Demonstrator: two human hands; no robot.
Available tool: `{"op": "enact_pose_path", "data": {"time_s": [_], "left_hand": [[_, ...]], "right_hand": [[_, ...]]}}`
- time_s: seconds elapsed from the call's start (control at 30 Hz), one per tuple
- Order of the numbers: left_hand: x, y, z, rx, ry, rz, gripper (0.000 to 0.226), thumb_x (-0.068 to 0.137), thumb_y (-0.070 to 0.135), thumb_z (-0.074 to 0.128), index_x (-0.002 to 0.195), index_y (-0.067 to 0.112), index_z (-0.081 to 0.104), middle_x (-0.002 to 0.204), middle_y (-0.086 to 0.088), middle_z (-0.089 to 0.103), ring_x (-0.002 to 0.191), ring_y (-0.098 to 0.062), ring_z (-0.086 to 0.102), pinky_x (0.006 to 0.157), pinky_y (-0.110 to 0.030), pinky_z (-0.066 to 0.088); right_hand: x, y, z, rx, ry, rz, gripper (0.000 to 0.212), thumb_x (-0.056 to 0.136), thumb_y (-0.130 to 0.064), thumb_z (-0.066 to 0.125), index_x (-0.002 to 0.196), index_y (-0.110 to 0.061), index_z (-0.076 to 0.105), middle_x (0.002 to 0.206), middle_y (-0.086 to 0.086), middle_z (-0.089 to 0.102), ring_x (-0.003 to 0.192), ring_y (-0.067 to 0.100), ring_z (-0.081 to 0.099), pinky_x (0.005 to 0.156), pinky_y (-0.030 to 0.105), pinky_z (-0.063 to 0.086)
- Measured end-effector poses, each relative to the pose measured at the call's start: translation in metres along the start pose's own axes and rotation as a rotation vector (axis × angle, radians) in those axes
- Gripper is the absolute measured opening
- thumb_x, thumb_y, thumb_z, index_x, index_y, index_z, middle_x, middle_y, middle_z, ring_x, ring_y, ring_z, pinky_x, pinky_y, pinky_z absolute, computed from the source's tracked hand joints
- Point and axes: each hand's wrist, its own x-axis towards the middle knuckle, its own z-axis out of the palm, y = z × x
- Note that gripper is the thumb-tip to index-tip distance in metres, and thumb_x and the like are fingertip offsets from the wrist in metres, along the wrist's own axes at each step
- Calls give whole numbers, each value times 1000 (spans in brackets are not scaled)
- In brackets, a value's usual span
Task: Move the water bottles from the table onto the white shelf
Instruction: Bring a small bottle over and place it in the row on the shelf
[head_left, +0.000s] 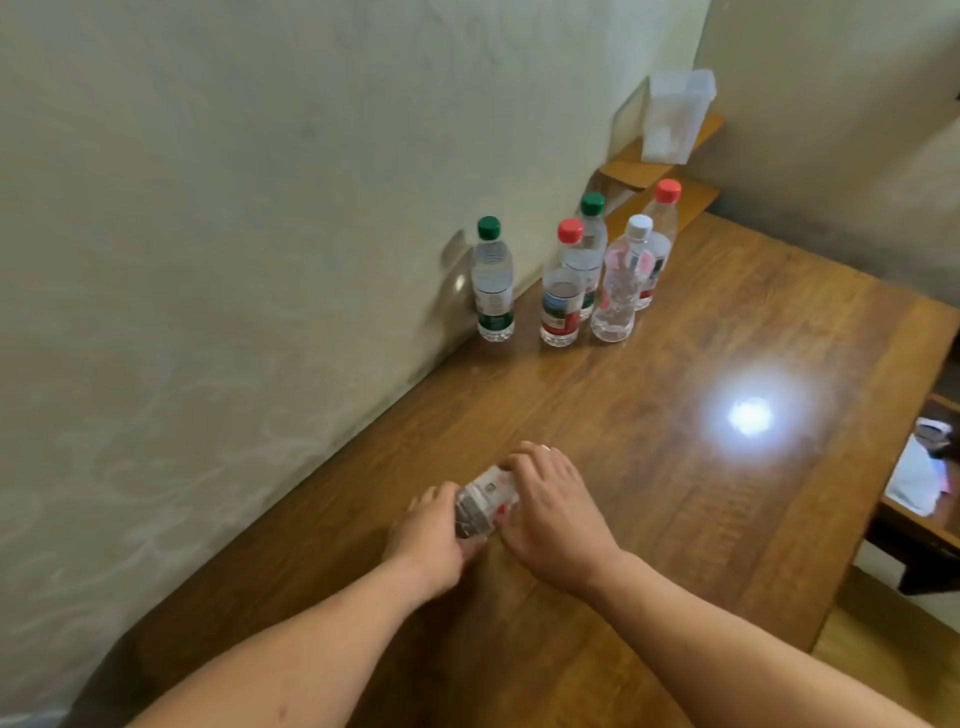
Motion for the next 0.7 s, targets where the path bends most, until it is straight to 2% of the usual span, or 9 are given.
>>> {"op": "enact_pose_path", "data": {"time_s": [0.07, 0.13, 0.23, 0.3, 0.37, 0.47, 0.53, 0.6, 0.7], "left_hand": [[-15, -27, -9, -197, 20, -67, 59, 85, 50, 83, 134, 36, 53, 136, 8, 62, 125, -18, 61, 106, -46, 55], [-35, -55, -21, -368, 57, -103, 64, 86, 48, 83, 139, 36, 49, 143, 7, 61, 129, -17, 61, 107, -45, 57], [-74, -100, -43, -554, 70, -100, 88, 89, 50, 80, 160, 31, 31, 157, 4, 51, 144, -22, 54, 115, -46, 51], [-110, -131, -59, -719, 97, -34, 66, 94, 44, 78, 149, 31, 46, 140, 4, 66, 126, -13, 66, 107, -39, 57], [-155, -159, -80, -870, 100, 19, 19, 108, 31, 63, 126, 32, 66, 115, 2, 79, 106, -10, 75, 91, -25, 61], [-208, -212, -108, -904, 182, 128, 19, 107, 23, 62, 126, 25, 66, 126, -6, 75, 115, -15, 72, 95, -24, 58], [-246, -259, -128, -870, 335, 147, 35, 91, 25, 80, 117, 32, 59, 119, 4, 72, 104, -5, 70, 89, -21, 57], [-283, -307, -146, -732, 502, 148, 42, 78, 41, 84, 112, 38, 58, 111, 14, 68, 101, -3, 67, 90, -29, 58], [-330, -378, -166, -505, 725, 47, 52, 74, 50, 84, 119, 37, 60, 109, 24, 52, 88, 11, 52, 83, -8, 45]], "right_hand": [[-11, -21, -4, 35, 85, 138, 42, 91, -45, 64, 127, -23, 59, 123, -4, 60, 119, 19, 58, 106, 36, 50], [-16, -54, -8, 128, -52, 267, 41, 96, -54, 65, 126, -27, 59, 119, -9, 61, 110, 13, 62, 95, 31, 56], [-18, -122, -9, 360, -266, 357, 64, 88, -75, 67, 134, -30, 58, 127, -14, 65, 112, 8, 66, 93, 23, 58], [-22, -178, -7, 593, -279, 334, 79, 76, -84, 71, 133, -31, 59, 127, -14, 71, 113, 7, 70, 100, 30, 60], [-26, -237, -1, 789, -286, 299, 82, 71, -75, 83, 135, -26, 63, 121, -8, 79, 112, 10, 75, 104, 39, 60], [-32, -328, 13, 790, -311, 198, 67, 79, -47, 93, 136, -25, 65, 119, -8, 81, 111, 12, 77, 102, 42, 60], [-37, -389, 22, 698, -296, 114, 58, 79, -48, 93, 130, -34, 68, 114, -17, 81, 106, 3, 77, 96, 36, 60], [-41, -451, 26, 641, -306, 32, 53, 79, -53, 91, 125, -38, 70, 110, -22, 80, 101, -4, 76, 89, 28, 59], [-43, -536, 37, 628, -348, -109, 45, 82, -45, 91, 122, -37, 72, 109, -25, 80, 102, -6, 75, 89, 24, 59]]}}
